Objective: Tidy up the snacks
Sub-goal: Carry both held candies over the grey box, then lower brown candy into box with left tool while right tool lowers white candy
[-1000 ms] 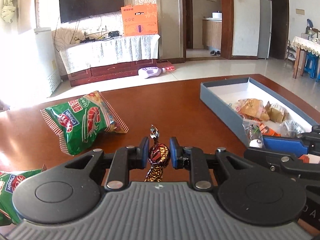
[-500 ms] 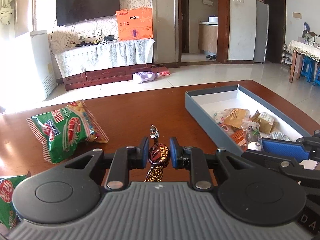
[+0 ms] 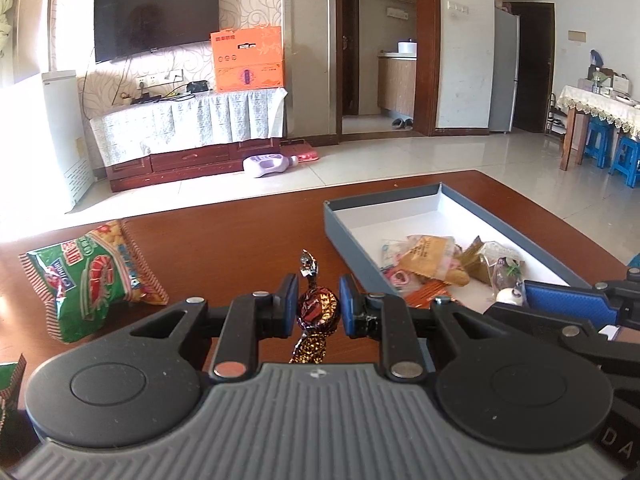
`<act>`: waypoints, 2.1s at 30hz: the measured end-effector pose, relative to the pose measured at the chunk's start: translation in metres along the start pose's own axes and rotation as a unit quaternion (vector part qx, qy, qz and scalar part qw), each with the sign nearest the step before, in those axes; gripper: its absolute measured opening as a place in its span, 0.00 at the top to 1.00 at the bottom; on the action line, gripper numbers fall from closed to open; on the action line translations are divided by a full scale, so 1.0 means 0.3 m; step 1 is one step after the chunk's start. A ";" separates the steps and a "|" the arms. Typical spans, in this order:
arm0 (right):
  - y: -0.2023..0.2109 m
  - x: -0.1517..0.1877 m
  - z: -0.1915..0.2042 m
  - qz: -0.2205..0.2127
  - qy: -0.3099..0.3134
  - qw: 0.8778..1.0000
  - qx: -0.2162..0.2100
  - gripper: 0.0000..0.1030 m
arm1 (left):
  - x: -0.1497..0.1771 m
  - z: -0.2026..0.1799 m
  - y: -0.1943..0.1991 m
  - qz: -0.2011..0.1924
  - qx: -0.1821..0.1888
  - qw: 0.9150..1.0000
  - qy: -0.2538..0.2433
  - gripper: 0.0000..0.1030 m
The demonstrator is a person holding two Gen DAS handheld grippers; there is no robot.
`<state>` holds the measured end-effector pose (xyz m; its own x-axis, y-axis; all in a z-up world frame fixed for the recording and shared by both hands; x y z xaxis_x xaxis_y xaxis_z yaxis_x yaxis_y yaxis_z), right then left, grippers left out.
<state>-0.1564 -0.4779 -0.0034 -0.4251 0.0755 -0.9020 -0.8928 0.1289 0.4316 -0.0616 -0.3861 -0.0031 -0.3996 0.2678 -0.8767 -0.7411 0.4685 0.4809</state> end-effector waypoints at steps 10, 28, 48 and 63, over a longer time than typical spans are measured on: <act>0.015 0.002 -0.052 -0.004 -0.009 1.000 0.011 0.79 | -0.026 -0.063 -0.020 -0.010 0.016 1.000 0.001 0.75; 0.023 0.009 -0.100 -0.005 -0.020 0.999 0.035 0.80 | -0.058 -0.141 -0.070 -0.019 0.038 0.999 -0.002 0.75; -0.013 0.006 -0.175 -0.008 -0.009 0.997 0.082 0.80 | -0.103 -0.257 -0.222 -0.024 0.067 0.997 -0.018 0.75; -0.076 0.017 -0.240 0.004 -0.013 0.995 0.095 0.79 | -0.095 -0.279 -0.339 -0.010 0.071 0.997 -0.019 0.75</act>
<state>-0.1491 -0.5518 -0.0187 -0.4256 0.1021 -0.8991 -0.8446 0.3120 0.4352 -0.0199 -0.5118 -0.0278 -0.3623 0.2875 -0.8866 -0.6645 0.5874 0.4620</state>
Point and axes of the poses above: each gripper's, at about its wrist camera, not at the fingertips, and y roughly against the way its jaws point, z to its left, x to its underside, the point moved 10 cm from there along -y, roughly the way its jaws point, and after that the axes turned 1 degree about x, right-handed, at the moved point
